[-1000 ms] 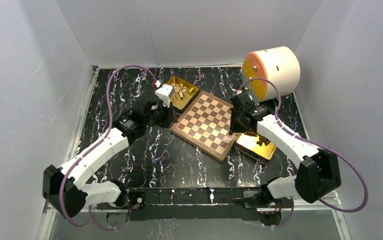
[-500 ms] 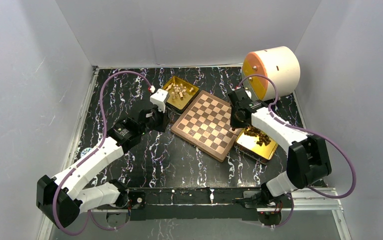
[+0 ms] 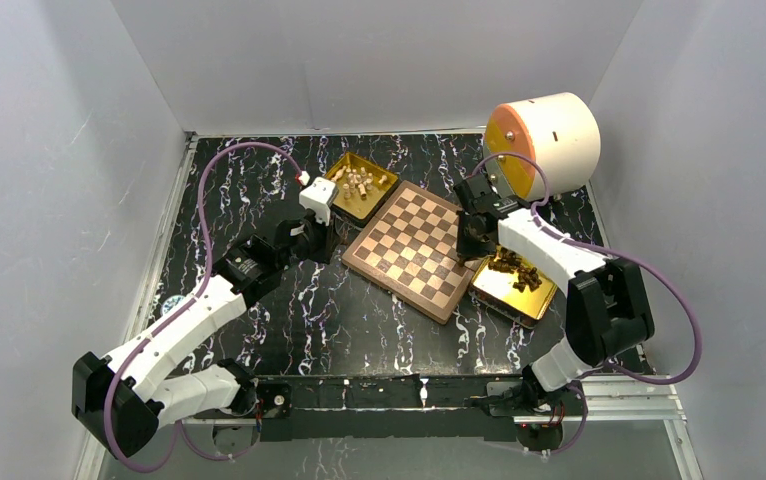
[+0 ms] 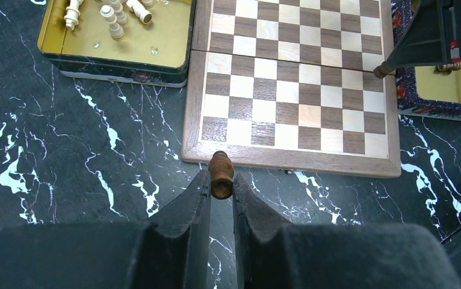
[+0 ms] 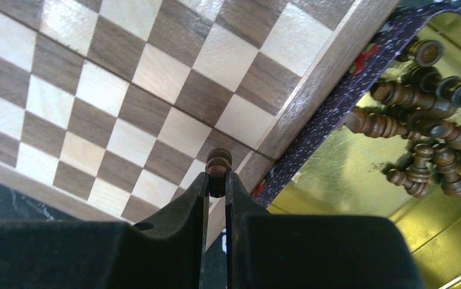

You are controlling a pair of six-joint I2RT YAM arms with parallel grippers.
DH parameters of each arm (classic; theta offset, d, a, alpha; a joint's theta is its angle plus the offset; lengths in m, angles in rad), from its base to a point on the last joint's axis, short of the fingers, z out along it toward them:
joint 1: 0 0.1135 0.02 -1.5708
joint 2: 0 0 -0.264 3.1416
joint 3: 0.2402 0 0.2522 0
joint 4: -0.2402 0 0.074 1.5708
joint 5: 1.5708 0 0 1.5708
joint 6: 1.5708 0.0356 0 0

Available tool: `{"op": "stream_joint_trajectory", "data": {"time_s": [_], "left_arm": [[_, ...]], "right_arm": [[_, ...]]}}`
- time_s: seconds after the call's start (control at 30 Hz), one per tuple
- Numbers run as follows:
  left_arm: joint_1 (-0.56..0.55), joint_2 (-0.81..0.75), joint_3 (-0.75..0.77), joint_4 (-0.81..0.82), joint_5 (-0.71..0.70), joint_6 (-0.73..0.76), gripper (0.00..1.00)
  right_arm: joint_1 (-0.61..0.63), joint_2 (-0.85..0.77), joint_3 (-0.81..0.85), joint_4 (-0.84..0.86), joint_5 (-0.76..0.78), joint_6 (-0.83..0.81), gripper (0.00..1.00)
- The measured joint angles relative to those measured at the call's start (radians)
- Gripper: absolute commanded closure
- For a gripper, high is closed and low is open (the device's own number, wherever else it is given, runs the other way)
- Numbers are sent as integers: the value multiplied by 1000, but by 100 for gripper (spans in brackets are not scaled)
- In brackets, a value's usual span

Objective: Set up the chess pieces on the board
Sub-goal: Place the chess piece on the chessboard.

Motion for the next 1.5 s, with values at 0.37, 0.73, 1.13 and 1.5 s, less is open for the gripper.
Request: {"op": "stream_joint_trajectory", "data": {"time_s": [0.37,0.73,1.13,1.5], "left_arm": [[0,0,-3,1,0,2,100],[0,-4,-6,1,-2,8,100],[0,-7,-6,1,-5,11,100],[0,-7,-6,3,-10,15,100]], "right_arm": [[52,-62,13,-52,-101,42,89],[206,-60,-14,-47,-93,117,89],[290,10,-20,-11,-47,154,89],[332,24,-19,-10,19,169,87]]}}
